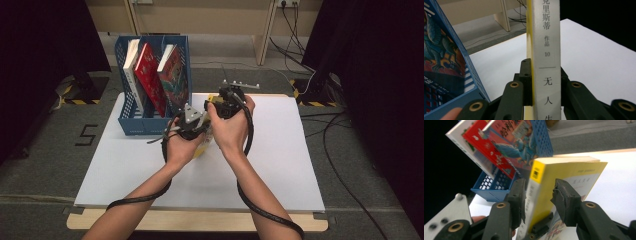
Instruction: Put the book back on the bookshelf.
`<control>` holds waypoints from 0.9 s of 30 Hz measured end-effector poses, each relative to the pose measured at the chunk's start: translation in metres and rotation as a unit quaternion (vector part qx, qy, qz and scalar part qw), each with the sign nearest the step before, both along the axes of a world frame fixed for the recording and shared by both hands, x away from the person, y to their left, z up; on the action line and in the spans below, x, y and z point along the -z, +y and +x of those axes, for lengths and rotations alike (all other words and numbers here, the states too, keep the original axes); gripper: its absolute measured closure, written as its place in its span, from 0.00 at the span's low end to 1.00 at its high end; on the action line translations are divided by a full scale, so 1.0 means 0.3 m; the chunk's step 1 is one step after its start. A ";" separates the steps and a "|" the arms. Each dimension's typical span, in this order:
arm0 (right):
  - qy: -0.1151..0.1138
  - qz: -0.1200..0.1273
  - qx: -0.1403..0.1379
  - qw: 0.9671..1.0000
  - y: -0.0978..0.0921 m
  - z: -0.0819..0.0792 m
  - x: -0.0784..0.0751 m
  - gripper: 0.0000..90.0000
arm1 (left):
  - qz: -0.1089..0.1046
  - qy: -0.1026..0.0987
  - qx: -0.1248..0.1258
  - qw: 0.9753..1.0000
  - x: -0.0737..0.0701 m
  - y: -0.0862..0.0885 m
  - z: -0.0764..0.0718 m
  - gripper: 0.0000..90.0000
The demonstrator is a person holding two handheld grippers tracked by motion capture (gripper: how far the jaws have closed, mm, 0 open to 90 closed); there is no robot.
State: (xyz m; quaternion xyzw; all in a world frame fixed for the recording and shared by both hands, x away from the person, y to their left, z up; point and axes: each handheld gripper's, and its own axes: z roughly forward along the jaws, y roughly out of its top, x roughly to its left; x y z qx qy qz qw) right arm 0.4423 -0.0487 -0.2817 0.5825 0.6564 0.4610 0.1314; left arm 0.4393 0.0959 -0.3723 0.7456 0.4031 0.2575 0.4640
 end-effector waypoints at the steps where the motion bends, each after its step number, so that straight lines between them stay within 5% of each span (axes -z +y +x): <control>1: -0.002 0.007 -0.003 1.000 -0.004 -0.005 -0.001 0.67 | 0.000 0.000 0.002 1.000 0.000 0.012 -0.002 0.84; 10: -0.032 0.020 0.010 0.999 -0.083 -0.037 0.001 0.67 | -0.022 -0.006 0.005 1.000 0.014 0.096 -0.020 0.83; 27: 0.026 -0.004 0.040 0.999 -0.257 -0.042 0.193 0.66 | -0.031 -0.002 0.020 0.999 0.063 0.257 -0.105 0.82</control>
